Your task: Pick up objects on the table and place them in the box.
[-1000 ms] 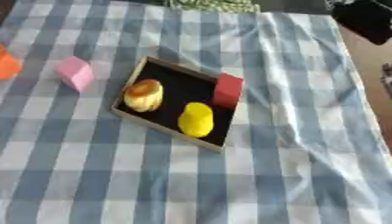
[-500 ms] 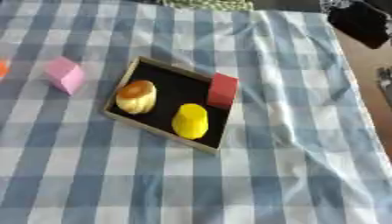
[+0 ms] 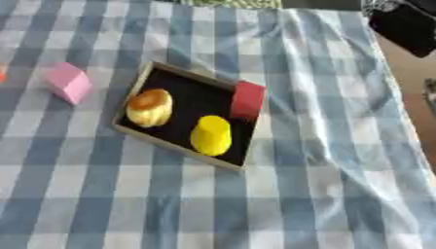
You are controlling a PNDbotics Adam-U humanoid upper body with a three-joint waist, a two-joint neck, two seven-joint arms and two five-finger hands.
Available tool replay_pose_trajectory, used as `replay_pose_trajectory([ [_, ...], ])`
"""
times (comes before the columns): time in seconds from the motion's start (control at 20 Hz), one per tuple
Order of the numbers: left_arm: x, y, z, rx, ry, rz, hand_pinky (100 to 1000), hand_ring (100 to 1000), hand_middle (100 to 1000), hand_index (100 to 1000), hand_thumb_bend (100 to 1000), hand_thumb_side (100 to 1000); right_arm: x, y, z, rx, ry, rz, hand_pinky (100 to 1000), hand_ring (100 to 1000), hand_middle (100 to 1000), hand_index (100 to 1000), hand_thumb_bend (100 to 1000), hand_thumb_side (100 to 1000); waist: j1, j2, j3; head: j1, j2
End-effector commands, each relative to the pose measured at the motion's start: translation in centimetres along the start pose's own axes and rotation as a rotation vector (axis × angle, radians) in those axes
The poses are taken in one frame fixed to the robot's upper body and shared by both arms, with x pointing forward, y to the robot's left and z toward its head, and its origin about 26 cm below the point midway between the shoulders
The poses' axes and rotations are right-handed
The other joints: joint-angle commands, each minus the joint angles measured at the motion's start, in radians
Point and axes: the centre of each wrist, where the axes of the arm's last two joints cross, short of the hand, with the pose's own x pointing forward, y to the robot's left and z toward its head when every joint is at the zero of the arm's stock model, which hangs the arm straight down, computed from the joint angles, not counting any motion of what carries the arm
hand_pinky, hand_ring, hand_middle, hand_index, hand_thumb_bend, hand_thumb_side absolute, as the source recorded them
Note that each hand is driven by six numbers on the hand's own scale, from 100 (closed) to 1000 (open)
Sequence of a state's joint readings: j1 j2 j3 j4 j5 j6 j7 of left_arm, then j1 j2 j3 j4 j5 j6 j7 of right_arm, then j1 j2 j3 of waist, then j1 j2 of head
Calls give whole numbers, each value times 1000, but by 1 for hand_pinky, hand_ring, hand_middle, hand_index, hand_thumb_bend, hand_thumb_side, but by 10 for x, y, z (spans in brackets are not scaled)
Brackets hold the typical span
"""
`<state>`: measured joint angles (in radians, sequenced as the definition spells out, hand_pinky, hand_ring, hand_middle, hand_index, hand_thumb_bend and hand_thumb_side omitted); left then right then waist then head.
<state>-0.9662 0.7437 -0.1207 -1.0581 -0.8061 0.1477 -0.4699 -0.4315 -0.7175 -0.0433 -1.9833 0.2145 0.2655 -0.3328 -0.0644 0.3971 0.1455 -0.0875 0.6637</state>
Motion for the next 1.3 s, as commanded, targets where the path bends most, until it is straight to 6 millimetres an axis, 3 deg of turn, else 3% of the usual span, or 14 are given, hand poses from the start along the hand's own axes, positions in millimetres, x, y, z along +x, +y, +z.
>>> replay_pose_trajectory([
  [0.05,-6,15,0,49,53,5,944,902,818,861,638,366,7,-9,-6,-19,-38,5,800,748,556,708,230,333,-4,-1,-4,11,-21],
  [0.25,-7,11,-6,52,90,44,938,895,809,840,651,374,8,-9,-7,-23,-46,-3,800,748,555,707,226,328,-2,13,-13,18,-33],
  [0.3,-7,10,-7,47,94,51,936,893,809,835,613,384,8,-9,-7,-24,-46,-4,800,748,555,707,234,345,-2,15,-14,19,-34],
  [0.55,-7,7,-9,15,110,60,929,884,796,785,587,379,7,-9,-6,-23,-42,-5,801,748,555,707,233,347,-1,20,-15,19,-34],
  [0.95,-7,8,-8,-11,120,49,924,878,784,734,502,283,7,-7,-6,-15,-37,-16,801,749,554,707,230,349,-3,17,-12,18,-29],
  [1.3,-9,3,-9,-50,130,40,891,818,710,609,410,185,7,-8,-5,-21,-32,-18,802,749,554,707,229,348,-5,14,-13,17,-23],
])
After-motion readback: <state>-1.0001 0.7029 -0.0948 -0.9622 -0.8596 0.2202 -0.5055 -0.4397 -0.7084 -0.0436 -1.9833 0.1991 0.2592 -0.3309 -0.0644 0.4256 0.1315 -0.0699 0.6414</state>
